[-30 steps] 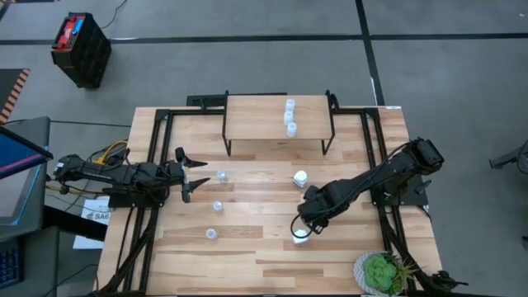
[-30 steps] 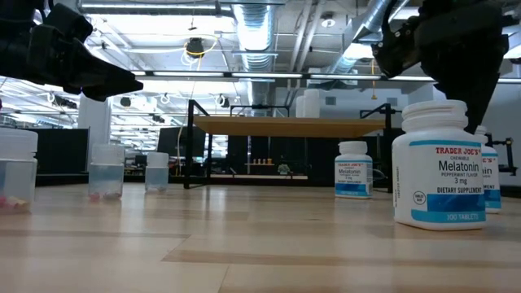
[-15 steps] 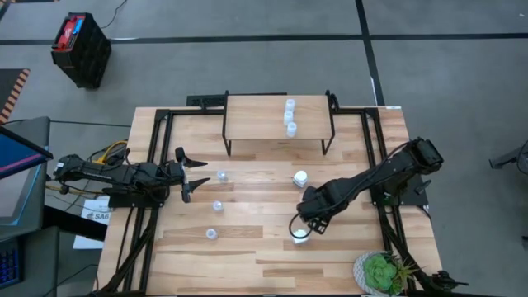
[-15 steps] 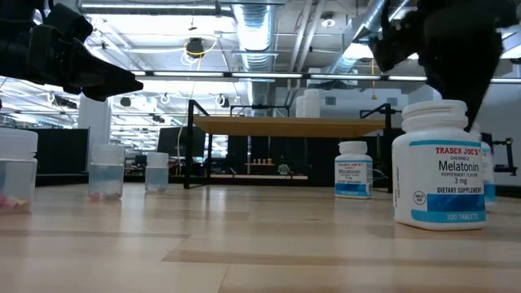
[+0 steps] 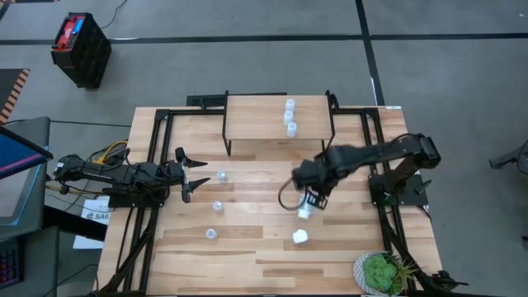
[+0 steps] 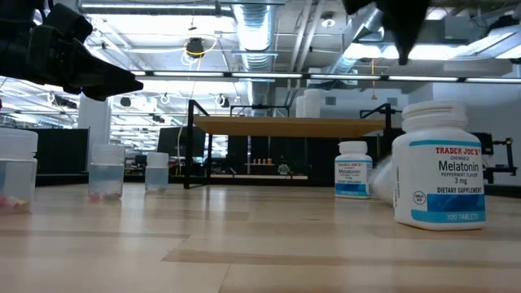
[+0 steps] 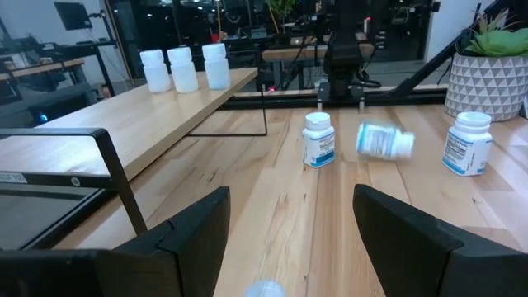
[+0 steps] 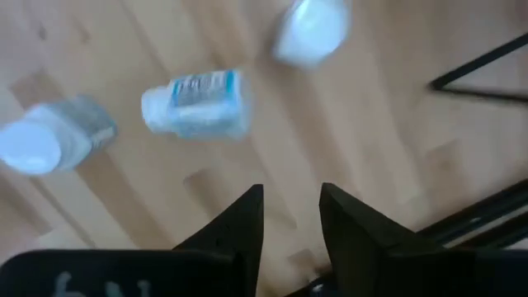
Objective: Pick and place medicine bottles onto shelf by color
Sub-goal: Put the large white pill bottle on the shelf
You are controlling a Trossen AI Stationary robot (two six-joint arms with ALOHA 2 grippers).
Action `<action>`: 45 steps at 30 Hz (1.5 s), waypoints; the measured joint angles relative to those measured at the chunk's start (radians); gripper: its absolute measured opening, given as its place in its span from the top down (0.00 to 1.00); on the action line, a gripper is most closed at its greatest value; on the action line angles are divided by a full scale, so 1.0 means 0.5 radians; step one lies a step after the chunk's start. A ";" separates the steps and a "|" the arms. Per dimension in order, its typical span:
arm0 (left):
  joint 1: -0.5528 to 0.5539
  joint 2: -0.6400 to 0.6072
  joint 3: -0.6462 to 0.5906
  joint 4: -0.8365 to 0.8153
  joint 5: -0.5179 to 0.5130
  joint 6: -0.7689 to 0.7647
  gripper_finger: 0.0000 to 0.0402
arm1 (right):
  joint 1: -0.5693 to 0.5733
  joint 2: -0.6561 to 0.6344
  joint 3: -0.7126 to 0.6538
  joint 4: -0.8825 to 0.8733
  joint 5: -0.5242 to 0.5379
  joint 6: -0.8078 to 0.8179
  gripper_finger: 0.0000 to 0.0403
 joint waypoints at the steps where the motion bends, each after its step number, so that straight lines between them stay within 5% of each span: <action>1: 0.001 0.001 0.000 0.000 0.000 0.000 0.39 | -0.050 -0.002 0.035 -0.001 0.011 -0.057 0.67; 10: 0.000 0.000 0.000 0.001 0.000 0.027 0.39 | -0.355 -0.045 0.200 0.023 -0.038 -0.212 0.81; 22: 0.001 0.000 0.000 -0.057 0.000 0.030 0.39 | -0.355 -0.029 0.198 0.174 -0.035 -0.163 0.80; 26: 0.000 0.000 0.000 -0.054 0.000 0.030 0.39 | -0.354 -0.029 0.198 0.196 -0.035 -0.142 0.69; 37: 0.001 -0.001 0.000 -0.044 0.001 0.030 0.39 | -0.356 0.231 0.196 0.231 0.088 -0.076 0.17; 45: 0.000 -0.001 0.000 -0.043 0.000 0.030 0.39 | -0.351 0.581 0.211 0.030 -0.185 0.062 0.08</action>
